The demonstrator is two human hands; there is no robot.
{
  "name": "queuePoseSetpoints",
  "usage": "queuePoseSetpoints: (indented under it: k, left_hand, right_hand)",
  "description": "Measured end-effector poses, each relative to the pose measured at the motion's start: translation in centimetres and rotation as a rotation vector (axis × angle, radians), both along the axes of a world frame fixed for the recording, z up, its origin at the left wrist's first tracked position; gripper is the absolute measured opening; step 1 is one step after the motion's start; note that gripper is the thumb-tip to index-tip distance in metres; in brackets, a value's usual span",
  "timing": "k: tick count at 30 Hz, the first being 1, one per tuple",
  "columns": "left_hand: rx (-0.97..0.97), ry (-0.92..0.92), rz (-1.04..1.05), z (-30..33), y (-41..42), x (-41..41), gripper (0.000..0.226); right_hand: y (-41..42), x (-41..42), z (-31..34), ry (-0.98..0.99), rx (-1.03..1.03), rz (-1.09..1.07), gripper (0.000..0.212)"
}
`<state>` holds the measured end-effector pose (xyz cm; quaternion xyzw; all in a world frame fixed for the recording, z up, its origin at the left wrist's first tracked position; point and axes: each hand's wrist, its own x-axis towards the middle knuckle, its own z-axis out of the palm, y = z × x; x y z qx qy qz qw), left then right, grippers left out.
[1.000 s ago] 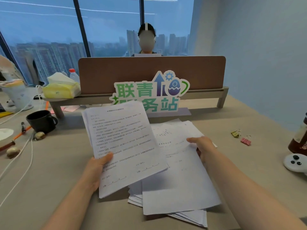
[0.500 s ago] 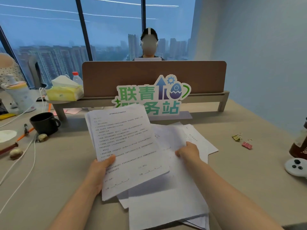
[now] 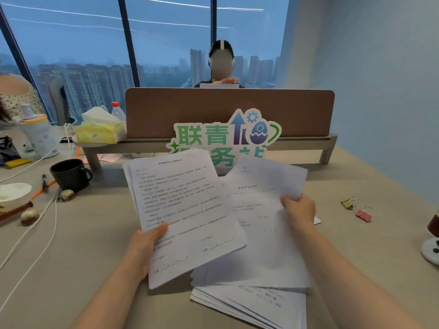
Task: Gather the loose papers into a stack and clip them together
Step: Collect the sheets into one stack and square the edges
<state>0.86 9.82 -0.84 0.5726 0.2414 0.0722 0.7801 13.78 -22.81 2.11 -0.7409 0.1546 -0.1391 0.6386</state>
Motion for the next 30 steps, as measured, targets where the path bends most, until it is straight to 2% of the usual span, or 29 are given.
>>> queuePoseSetpoints:
  k: [5,9,13,17,19,24,30]
  left_hand:
    - [0.011,-0.020,0.091,0.5,1.1,-0.5,0.011]
    - [0.023,-0.023,0.142,0.7,2.5,-1.0,0.016]
    - [0.041,-0.029,0.130,1.3,2.9,-1.3,0.018]
    - [0.055,-0.025,0.148,1.5,2.9,-1.1,0.021]
    - [0.057,-0.030,0.147,1.5,2.8,-1.1,0.020]
    - [0.037,-0.034,0.122,2.0,1.9,-0.7,0.024]
    - [0.028,-0.074,0.045,2.7,0.3,-0.5,0.013]
  right_hand:
    - [-1.4,0.2,3.6,-0.156,0.044,-0.079,0.008]
    - [-1.8,0.0,7.2,-0.276,0.065,-0.081,0.012]
    - [-1.9,-0.7,10.8,-0.391,-0.007,-0.084,0.007]
    - [-2.4,-0.8,13.5,-0.476,-0.049,-0.080,0.013]
    - [-2.4,-0.9,14.5,-0.504,-0.047,-0.054,0.008]
    - [-1.2,-1.0,14.5,-0.492,-0.083,0.070,0.020]
    - [1.4,-0.3,9.6,-0.187,-0.184,0.290,0.014]
